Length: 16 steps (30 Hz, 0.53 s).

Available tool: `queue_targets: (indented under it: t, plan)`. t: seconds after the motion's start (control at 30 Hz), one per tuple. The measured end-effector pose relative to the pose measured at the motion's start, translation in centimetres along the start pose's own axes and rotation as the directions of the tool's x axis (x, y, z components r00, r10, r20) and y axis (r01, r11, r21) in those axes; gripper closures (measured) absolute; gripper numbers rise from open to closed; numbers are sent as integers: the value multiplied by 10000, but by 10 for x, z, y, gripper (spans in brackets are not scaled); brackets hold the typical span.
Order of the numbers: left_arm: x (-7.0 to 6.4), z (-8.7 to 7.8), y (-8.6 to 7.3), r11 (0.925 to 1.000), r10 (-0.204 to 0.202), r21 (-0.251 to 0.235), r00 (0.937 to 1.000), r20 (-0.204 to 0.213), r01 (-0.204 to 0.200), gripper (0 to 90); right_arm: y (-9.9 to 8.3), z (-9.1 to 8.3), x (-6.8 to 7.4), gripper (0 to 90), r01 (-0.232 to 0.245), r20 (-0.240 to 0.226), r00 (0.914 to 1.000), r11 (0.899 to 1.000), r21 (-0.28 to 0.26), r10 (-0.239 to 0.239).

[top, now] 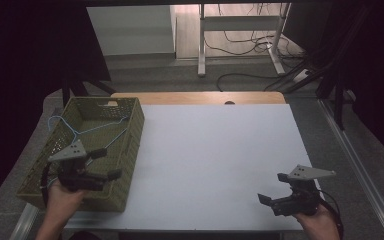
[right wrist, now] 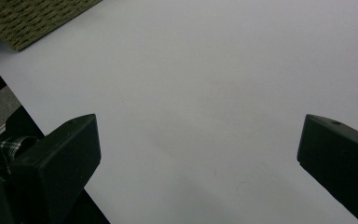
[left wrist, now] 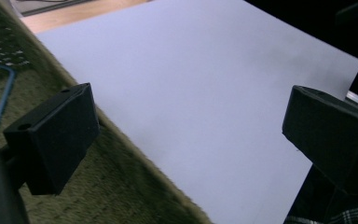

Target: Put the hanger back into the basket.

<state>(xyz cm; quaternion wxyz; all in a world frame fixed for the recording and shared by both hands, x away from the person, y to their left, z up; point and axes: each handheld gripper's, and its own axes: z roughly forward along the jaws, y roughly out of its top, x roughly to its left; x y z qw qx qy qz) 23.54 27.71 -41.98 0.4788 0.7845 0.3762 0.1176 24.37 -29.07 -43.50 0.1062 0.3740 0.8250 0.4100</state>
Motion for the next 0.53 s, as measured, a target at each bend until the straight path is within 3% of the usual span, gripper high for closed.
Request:
queue_targets:
  t: [0.2,0.37,0.53]
  plan:
    - [-17,11,-17,9977,388,579,9970,-674,-349,17,-8,1,0,0,-29,108,9999,10000,-92,30]
    - [-21,21,-31,9929,438,1138,9953,-863,-338,9,-14,5,0,0,36,230,9997,10000,87,-38]
    - [-19,21,-32,9948,193,1014,9966,-805,-111,7,-15,8,0,0,93,387,9992,9997,221,-102]
